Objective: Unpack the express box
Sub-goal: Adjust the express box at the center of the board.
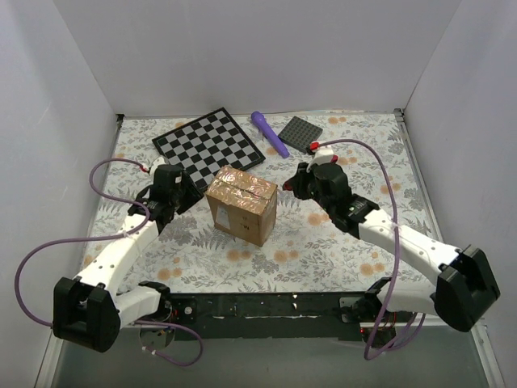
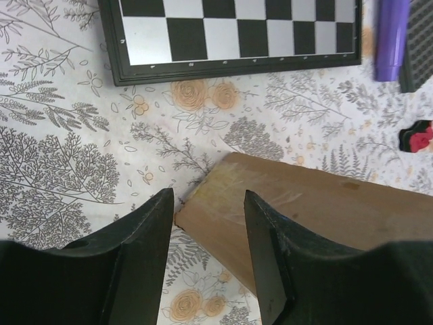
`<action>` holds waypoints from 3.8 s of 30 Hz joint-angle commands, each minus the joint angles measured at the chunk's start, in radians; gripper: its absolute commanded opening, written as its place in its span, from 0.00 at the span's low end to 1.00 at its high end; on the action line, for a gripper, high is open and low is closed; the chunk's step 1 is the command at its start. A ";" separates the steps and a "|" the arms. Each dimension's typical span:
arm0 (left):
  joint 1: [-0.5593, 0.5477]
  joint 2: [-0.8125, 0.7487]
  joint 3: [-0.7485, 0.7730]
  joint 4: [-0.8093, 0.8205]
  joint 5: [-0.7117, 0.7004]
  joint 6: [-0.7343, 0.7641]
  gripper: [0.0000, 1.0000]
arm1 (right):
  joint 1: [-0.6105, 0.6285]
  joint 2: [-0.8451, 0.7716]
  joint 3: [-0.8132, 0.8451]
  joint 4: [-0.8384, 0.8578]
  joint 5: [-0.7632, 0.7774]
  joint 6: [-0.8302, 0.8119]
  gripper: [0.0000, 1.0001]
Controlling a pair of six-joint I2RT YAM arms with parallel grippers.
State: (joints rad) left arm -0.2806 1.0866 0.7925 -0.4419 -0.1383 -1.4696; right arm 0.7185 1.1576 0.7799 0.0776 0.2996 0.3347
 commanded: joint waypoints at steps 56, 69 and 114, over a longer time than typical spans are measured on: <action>0.018 -0.050 -0.065 0.365 0.606 -0.014 0.17 | 0.002 -0.507 -0.093 -0.101 -0.133 0.430 0.01; -0.008 -0.111 -0.114 0.407 0.395 -0.215 0.00 | 0.004 -0.458 -0.024 -0.101 0.038 0.546 0.01; -0.327 -0.291 -0.256 0.399 -0.080 -0.466 0.00 | 0.006 -0.438 0.001 -0.150 0.026 0.645 0.01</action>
State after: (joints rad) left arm -0.5880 0.7994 0.5449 -0.0414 -0.2176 -1.9087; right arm 0.7219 0.7204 0.7238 -0.1562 0.2951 0.9726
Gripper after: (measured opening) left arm 0.264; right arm 0.314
